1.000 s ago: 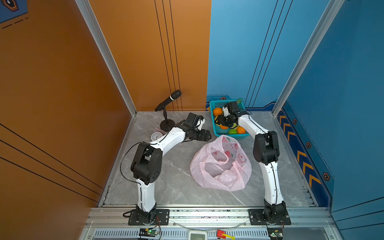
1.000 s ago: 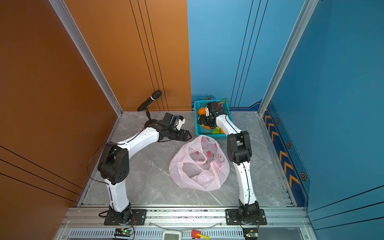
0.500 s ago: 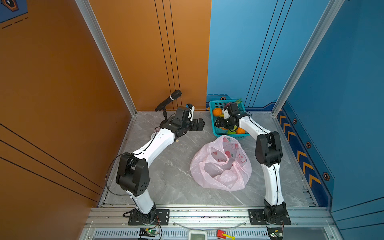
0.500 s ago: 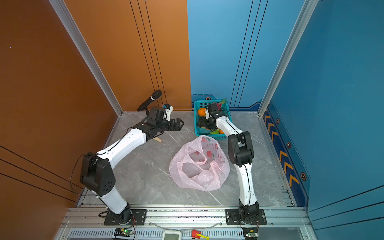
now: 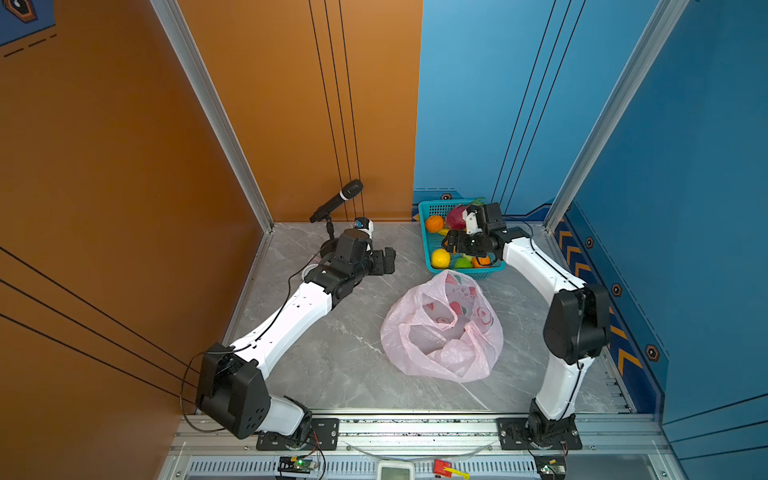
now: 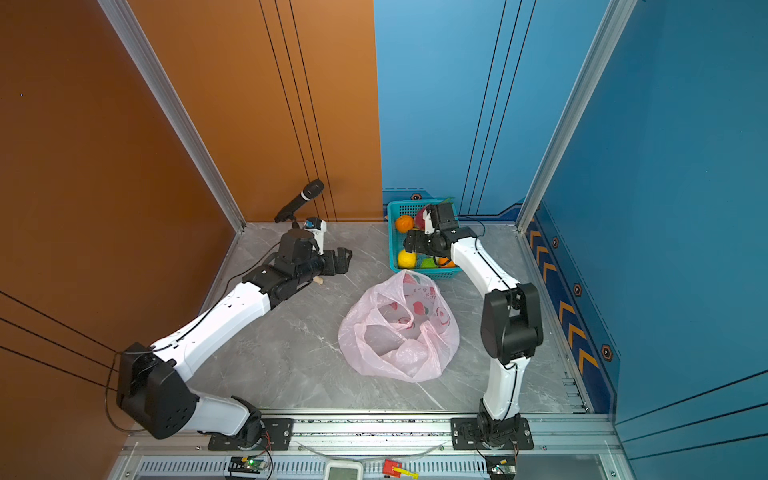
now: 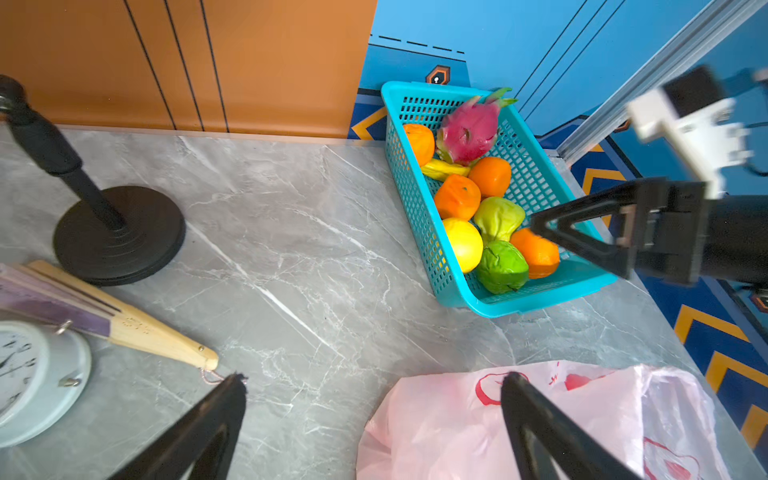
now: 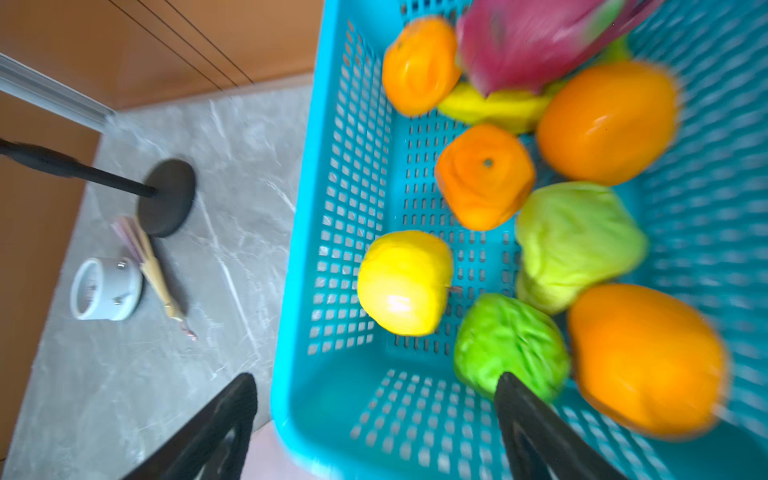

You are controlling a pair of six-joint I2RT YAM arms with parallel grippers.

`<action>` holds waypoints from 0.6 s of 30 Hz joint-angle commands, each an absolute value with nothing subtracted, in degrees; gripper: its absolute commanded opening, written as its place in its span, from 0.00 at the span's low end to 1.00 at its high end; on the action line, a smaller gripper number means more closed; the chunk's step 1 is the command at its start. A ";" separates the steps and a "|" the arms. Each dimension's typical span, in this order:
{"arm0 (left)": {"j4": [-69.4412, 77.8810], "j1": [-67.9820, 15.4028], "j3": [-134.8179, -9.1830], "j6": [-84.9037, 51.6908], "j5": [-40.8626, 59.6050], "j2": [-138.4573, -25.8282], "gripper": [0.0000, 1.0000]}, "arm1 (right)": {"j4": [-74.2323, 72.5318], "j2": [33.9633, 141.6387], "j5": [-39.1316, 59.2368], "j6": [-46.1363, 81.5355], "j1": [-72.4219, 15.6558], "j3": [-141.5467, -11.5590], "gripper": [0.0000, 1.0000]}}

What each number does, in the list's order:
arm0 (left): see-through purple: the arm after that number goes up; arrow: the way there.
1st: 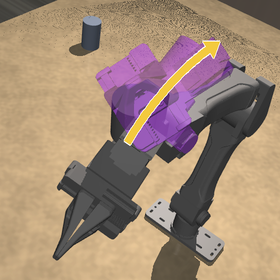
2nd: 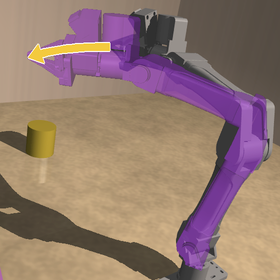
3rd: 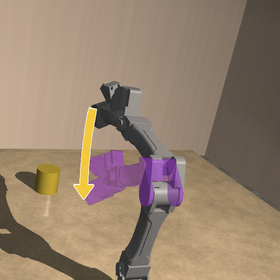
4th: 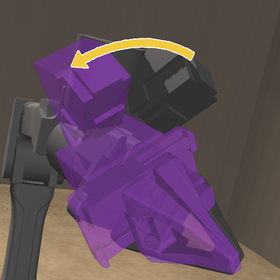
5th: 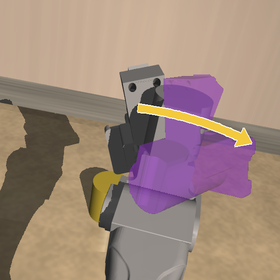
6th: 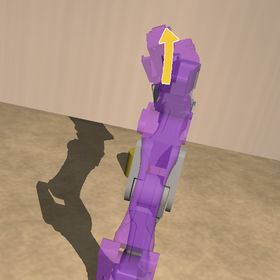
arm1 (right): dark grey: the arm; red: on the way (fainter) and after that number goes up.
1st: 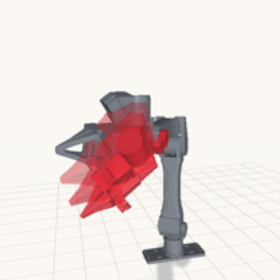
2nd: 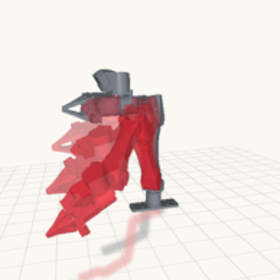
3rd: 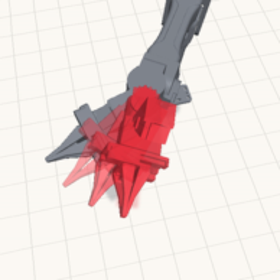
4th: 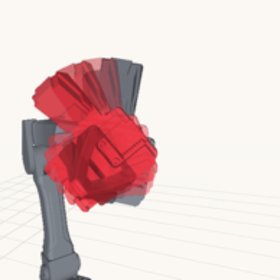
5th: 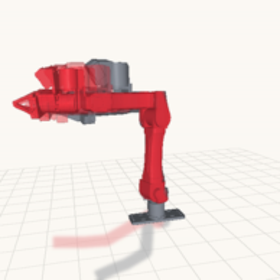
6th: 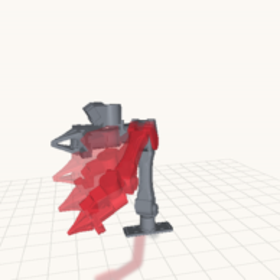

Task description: Untie the knot of the plastic bag and take out the fruit

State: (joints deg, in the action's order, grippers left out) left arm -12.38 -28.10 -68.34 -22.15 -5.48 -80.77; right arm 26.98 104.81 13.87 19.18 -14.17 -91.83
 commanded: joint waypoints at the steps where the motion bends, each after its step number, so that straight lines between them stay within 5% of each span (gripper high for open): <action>1: -11.60 -28.87 -65.54 -22.59 -13.90 -77.21 0.97 | 24.35 96.52 10.40 20.65 -12.28 -86.51 0.91; 18: -11.40 -22.93 -37.30 -15.03 -29.05 -51.94 0.99 | 11.71 62.28 -0.50 17.02 0.56 -48.36 0.97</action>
